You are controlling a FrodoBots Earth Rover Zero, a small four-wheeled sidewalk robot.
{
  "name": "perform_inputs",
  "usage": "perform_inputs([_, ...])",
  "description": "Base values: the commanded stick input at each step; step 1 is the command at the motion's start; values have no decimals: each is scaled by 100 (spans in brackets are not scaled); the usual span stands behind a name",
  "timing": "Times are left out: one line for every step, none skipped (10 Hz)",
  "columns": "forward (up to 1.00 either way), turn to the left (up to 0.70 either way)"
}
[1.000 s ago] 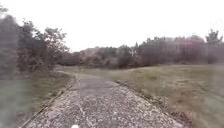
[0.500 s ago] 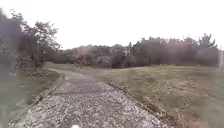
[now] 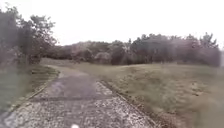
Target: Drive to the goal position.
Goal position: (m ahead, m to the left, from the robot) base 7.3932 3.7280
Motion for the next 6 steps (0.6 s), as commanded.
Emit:
perform_inputs([100, 0])
perform_inputs([100, 40])
perform_inputs([100, 40])
perform_inputs([100, 40])
perform_inputs([0, 100])
perform_inputs([0, 100])
